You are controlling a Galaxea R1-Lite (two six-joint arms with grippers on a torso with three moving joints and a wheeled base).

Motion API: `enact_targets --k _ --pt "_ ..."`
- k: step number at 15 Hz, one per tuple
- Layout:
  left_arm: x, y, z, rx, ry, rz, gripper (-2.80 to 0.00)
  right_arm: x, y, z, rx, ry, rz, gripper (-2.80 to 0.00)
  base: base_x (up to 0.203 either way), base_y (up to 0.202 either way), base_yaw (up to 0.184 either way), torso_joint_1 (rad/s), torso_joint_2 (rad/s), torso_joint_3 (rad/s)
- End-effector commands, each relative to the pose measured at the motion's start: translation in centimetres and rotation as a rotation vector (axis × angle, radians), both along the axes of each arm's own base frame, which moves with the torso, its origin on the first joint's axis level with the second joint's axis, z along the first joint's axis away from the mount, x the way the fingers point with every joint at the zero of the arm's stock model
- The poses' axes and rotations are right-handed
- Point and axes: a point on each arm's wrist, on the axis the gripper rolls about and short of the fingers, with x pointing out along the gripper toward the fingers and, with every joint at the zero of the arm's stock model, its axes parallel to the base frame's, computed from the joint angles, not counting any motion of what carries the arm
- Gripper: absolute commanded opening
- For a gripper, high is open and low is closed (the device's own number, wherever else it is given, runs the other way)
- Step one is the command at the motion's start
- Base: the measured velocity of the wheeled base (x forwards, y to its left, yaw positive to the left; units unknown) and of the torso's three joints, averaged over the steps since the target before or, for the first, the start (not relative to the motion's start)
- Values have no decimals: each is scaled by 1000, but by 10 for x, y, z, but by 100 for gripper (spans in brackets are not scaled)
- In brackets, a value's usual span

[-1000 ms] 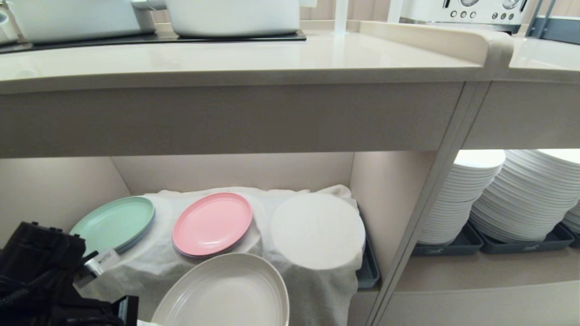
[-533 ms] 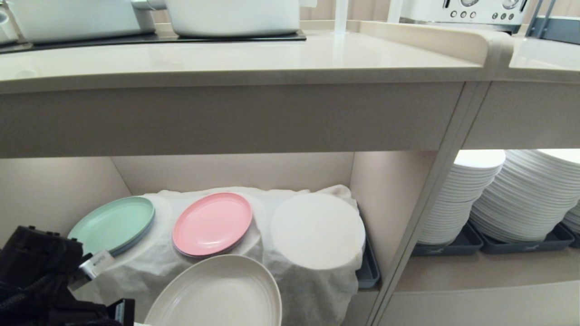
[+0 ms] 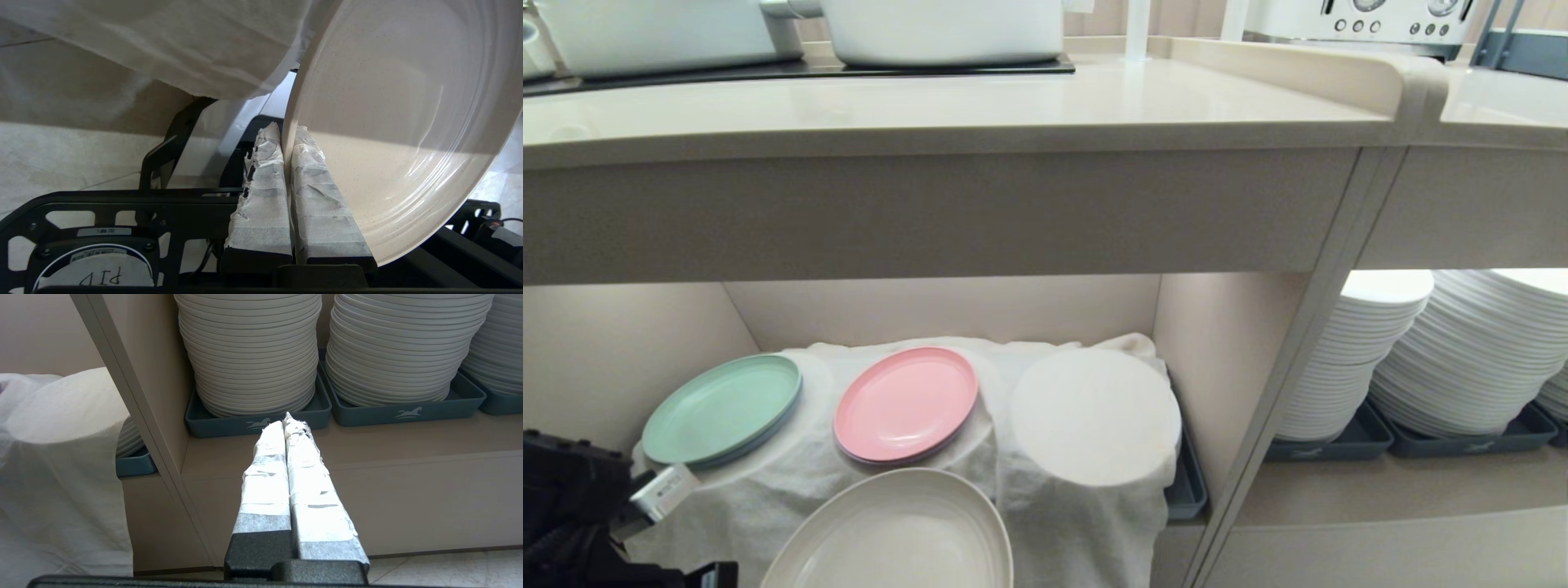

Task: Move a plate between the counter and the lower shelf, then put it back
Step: Put the plate in the cupboard

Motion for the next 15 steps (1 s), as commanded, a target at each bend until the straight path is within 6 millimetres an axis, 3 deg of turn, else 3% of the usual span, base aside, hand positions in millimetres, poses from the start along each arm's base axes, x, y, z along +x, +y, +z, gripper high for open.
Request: enact_targets --k 1,9,15 --pt "-5 1 2 0 -10 3 -280 0 0 0 1 0 0 -280 0 0 0 0 0 0" --pt "-27 7 3 4 -26 -8 -280 0 0 0 1 0 0 -280 0 0 0 0 0 0" --pt "-31 9 2 13 -27 5 -280 0 0 0 1 0 0 -280 0 0 0 0 0 0"
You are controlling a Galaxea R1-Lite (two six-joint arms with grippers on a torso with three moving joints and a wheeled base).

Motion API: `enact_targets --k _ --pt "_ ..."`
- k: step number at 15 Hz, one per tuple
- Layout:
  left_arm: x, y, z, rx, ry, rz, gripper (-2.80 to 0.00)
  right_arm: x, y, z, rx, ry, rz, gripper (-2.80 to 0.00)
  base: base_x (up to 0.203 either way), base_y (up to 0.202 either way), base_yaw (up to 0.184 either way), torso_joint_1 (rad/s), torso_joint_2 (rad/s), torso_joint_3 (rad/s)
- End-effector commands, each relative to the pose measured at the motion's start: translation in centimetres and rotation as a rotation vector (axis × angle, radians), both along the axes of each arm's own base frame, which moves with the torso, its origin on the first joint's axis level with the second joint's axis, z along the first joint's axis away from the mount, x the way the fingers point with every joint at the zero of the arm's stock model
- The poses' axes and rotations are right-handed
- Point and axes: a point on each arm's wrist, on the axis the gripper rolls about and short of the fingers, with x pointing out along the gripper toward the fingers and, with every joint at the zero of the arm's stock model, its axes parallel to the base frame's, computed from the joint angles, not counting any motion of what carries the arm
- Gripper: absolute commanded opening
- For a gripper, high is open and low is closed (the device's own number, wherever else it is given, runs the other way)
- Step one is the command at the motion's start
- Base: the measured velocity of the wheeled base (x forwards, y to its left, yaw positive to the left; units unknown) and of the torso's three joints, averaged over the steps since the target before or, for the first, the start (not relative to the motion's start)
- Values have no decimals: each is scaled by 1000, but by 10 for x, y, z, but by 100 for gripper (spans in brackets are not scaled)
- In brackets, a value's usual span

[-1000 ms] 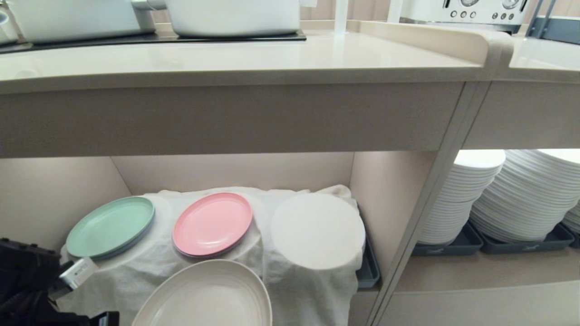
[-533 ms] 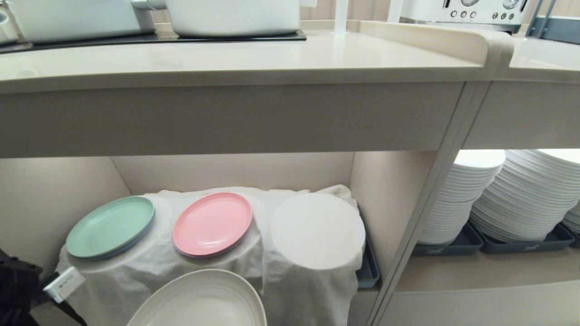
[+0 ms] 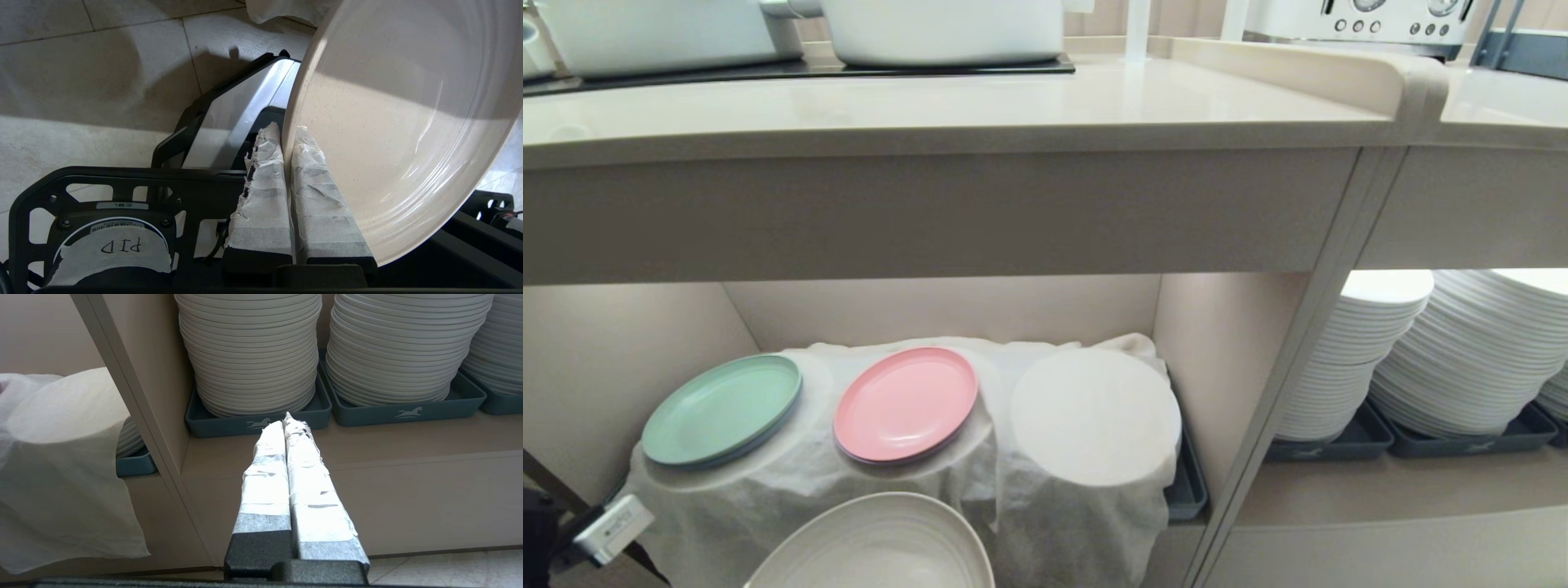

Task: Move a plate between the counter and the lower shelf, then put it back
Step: Put the plate in the cupboard

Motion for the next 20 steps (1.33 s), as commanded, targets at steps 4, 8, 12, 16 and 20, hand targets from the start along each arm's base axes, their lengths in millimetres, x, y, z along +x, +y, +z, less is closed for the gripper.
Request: enact_targets --k 4,8,12,16,20 --pt "0 0 -1 -5 8 2 -280 0 0 0 0 -1 0 -280 0 0 0 0 0 0" --pt "3 -1 -1 -6 21 0 -280 0 0 0 0 -1 0 -280 0 0 0 0 0 0" --pt "6 -2 -2 -7 30 -2 -280 0 0 0 0 -1 0 -280 0 0 0 0 0 0" --pt "8 -2 -2 -6 39 -2 -280 0 0 0 0 -1 0 -280 -1 -122 -3 0 2 3" --pt "8 -2 -3 -5 45 -1 -280 0 0 0 0 -1 0 -280 0 -194 0 3 4 1"
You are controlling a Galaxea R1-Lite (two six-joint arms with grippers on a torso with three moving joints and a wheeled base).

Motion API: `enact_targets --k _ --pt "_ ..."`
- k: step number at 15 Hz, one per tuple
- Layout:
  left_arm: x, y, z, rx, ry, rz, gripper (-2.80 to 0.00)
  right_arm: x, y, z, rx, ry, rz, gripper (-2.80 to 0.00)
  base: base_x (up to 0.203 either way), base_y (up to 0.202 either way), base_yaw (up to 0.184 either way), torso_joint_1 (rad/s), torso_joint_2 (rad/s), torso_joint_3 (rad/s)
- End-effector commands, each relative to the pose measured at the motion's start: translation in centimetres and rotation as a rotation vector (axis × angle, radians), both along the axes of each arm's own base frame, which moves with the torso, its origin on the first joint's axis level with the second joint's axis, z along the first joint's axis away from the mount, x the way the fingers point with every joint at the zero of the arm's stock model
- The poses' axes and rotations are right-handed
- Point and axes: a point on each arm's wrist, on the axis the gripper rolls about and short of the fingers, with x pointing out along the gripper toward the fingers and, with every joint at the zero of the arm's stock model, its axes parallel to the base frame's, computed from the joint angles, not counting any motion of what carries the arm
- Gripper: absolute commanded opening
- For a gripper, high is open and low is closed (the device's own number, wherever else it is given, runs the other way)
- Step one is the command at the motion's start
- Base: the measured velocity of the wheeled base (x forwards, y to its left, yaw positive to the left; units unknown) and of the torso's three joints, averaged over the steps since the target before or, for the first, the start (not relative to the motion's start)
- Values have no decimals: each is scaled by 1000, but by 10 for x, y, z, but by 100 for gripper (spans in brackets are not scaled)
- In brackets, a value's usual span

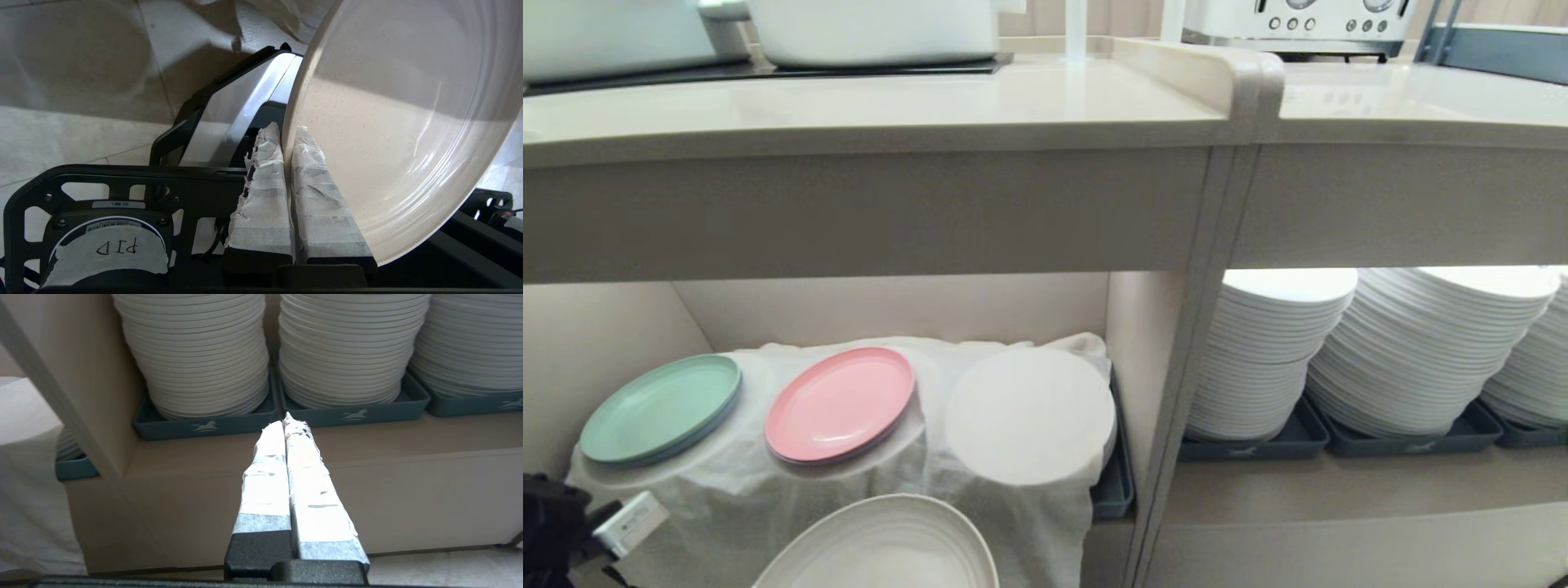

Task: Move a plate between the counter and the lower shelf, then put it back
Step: Put the plate in the cupboard

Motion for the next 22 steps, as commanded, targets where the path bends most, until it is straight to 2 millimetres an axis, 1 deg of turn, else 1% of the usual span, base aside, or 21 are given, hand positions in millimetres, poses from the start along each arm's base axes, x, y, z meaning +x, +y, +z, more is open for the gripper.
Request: enact_targets --k 1,4,6,22 --pt "1 0 -1 0 10 3 -280 0 0 0 0 -1 0 -280 0 -196 1 7 7 -7" --pt "1 0 -1 1 12 4 -280 0 0 0 0 -1 0 -280 0 -192 0 1 4 2" --pt "2 0 -1 1 15 4 -280 0 0 0 0 -1 0 -280 0 -117 1 2 9 1" --pt "-1 0 0 -5 2 2 -280 0 0 0 0 -1 0 -280 0 0 0 0 0 0"
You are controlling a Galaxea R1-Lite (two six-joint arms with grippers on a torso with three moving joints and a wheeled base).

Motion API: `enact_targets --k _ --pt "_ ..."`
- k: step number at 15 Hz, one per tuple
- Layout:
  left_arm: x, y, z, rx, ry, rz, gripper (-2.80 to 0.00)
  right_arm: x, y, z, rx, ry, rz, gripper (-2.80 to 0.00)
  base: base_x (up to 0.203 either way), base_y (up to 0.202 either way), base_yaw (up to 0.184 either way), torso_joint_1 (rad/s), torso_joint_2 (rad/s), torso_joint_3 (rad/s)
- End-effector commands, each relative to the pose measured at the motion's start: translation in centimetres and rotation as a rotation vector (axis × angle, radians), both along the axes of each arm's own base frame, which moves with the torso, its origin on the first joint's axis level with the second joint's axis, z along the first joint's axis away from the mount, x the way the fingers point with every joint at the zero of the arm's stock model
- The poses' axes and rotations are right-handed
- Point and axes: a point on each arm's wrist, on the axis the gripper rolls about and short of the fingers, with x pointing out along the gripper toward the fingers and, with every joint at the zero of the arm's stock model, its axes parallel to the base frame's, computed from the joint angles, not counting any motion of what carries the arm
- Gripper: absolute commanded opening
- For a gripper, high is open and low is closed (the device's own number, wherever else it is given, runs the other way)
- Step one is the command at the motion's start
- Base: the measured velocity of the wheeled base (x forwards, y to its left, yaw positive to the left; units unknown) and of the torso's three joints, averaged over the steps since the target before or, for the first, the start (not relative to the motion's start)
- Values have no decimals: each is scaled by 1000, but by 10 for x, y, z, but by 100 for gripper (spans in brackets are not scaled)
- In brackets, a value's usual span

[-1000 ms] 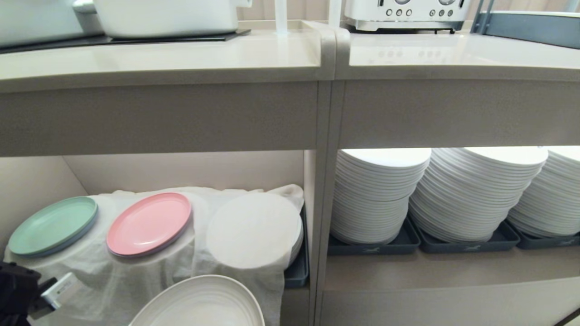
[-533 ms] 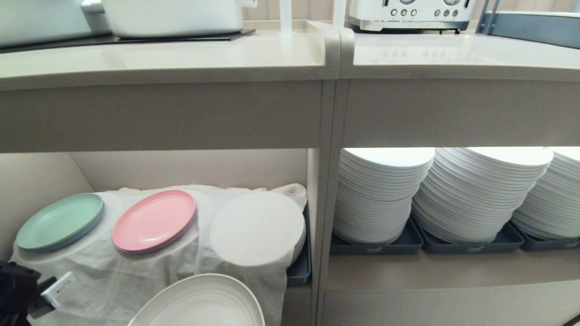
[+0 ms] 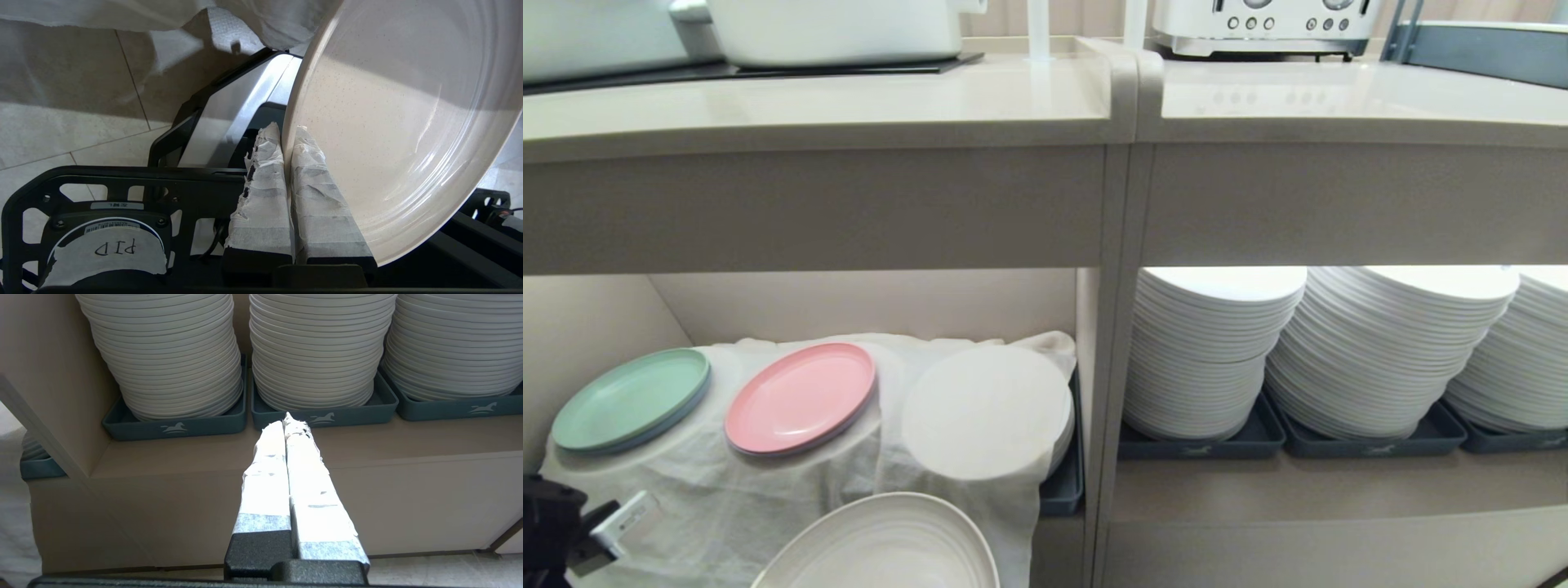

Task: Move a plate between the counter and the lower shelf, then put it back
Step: Put the plate in the cupboard

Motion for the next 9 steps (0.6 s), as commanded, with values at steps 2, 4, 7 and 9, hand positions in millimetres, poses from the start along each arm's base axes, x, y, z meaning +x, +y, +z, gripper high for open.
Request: enact_targets --k 2,4,7,9 --pt "2 0 -2 2 23 3 -280 0 0 0 0 -1 0 -280 0 0 0 0 0 0" --pt "4 -1 -3 5 37 3 -280 0 0 0 0 -1 0 -280 0 0 0 0 0 0" --pt "14 -4 -5 0 22 5 -280 0 0 0 0 -1 0 -280 0 0 0 0 0 0" --pt "21 -5 -5 -7 8 3 -280 0 0 0 0 -1 0 -280 0 0 0 0 0 0"
